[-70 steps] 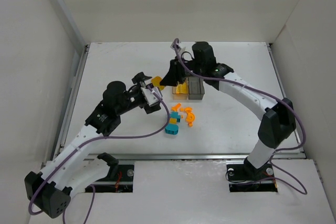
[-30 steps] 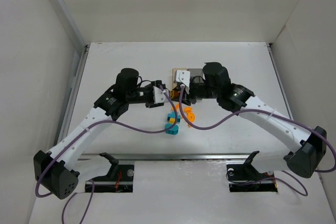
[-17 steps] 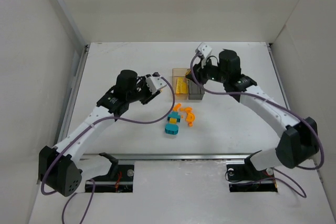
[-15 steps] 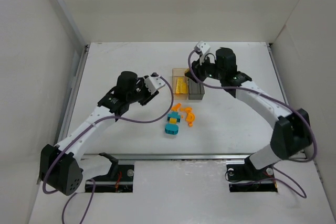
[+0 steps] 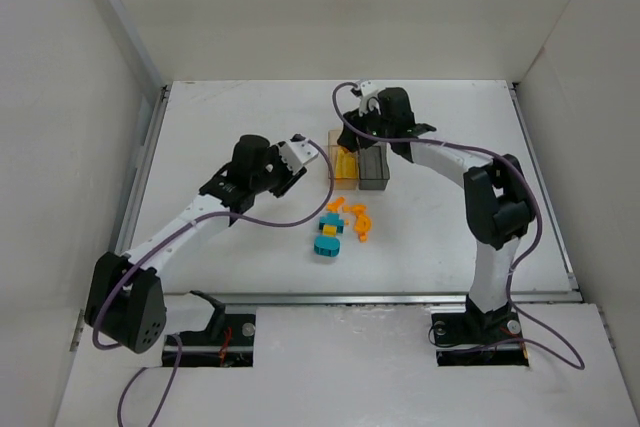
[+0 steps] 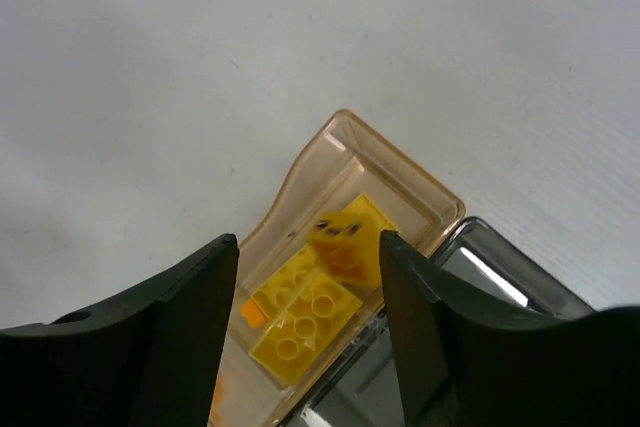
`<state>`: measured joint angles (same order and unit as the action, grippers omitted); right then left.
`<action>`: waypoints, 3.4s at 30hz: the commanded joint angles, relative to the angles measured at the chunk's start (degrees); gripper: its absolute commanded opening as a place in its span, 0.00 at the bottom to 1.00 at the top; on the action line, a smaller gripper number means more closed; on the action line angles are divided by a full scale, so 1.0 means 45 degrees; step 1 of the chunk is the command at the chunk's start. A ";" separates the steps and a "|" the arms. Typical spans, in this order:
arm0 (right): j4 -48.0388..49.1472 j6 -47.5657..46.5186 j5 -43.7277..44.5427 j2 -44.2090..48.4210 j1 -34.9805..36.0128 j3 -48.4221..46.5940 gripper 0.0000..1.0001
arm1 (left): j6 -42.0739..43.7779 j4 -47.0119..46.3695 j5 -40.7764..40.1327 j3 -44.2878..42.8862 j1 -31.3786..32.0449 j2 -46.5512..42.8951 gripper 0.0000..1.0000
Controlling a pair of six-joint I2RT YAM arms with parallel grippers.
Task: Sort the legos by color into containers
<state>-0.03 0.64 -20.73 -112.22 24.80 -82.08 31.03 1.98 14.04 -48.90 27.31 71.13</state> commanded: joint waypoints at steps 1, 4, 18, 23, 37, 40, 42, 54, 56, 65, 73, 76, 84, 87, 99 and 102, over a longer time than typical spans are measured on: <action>0.0496 -0.0083 0.0018 -0.0003 -0.0003 -0.0900 0.65 | 0.0000 -0.0869 -0.0132 -0.0734 0.0044 0.0402 0.00; 0.0378 -0.0085 -0.0371 -0.0255 -0.0294 -0.1172 0.74 | 0.0291 -0.1104 0.0159 -0.1377 0.0044 0.1202 0.00; 0.0378 0.0618 -0.1096 0.0661 -0.1798 -0.1408 0.77 | -0.0469 -0.1279 0.1996 -0.6805 0.0552 0.6982 0.01; 0.0378 0.0618 -0.1233 0.0661 -0.2073 -0.0997 0.83 | -0.0314 -0.0461 0.1880 -0.8329 0.0669 0.8855 0.19; -0.0187 0.0618 -0.0083 0.2066 -0.2210 -0.0607 1.00 | 0.0859 0.0692 0.2368 -0.8800 0.0279 0.8473 0.84; -0.0753 0.0618 0.1360 0.2944 -0.2036 -0.0491 1.00 | 0.0216 0.0693 0.2252 -0.8800 0.0279 0.7730 0.84; -0.0872 0.0618 0.3233 0.4013 -0.1606 0.0169 1.00 | -0.0503 0.0383 0.1726 -0.8528 0.0163 0.6716 0.86; -0.4089 0.1727 1.4642 0.7947 0.3277 0.3124 1.00 | -0.4840 0.0420 -0.3075 -0.1618 -0.0696 -0.0819 0.90; -0.5322 0.2762 1.3656 0.7947 0.3279 0.3124 1.00 | -0.6498 0.0304 -0.3859 0.0017 -0.0698 -0.1565 0.93; -0.4817 0.5147 0.7287 0.6601 0.3279 0.4237 0.89 | -0.9727 -0.1277 -0.4450 0.3307 -0.0835 -0.4203 0.89; -0.4192 0.5990 0.6151 0.4921 0.3414 0.4901 0.82 | -0.9727 -0.2430 -0.4079 0.4460 -0.0835 -0.4986 0.89; -0.3979 0.5990 0.6034 0.4393 0.3531 0.5018 0.83 | -0.9727 -0.2568 -0.3941 0.4598 -0.0835 -0.4987 0.93; -0.3549 0.6593 0.6013 0.3337 0.3669 0.5253 0.79 | -0.9609 -0.2705 -0.3668 0.4715 -0.0717 -0.5220 0.94; -0.3743 0.6925 0.6478 0.3337 0.3669 0.5253 0.75 | -0.9609 -0.2705 -0.3668 0.4715 -0.0717 -0.5221 0.94; -0.4484 0.7044 0.6501 0.2928 0.3923 0.5506 0.68 | -0.9609 -0.2822 -0.3550 0.4715 -0.0717 -0.5339 0.94; -0.4485 0.7044 0.6501 0.2927 0.3923 0.5506 0.64 | -0.9609 -0.2822 -0.3550 0.4833 -0.0717 -0.5339 0.94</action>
<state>-19.46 31.53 8.14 -98.28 41.89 -58.00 -11.68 -7.97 -2.37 -27.66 23.92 48.80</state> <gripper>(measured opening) 0.646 0.935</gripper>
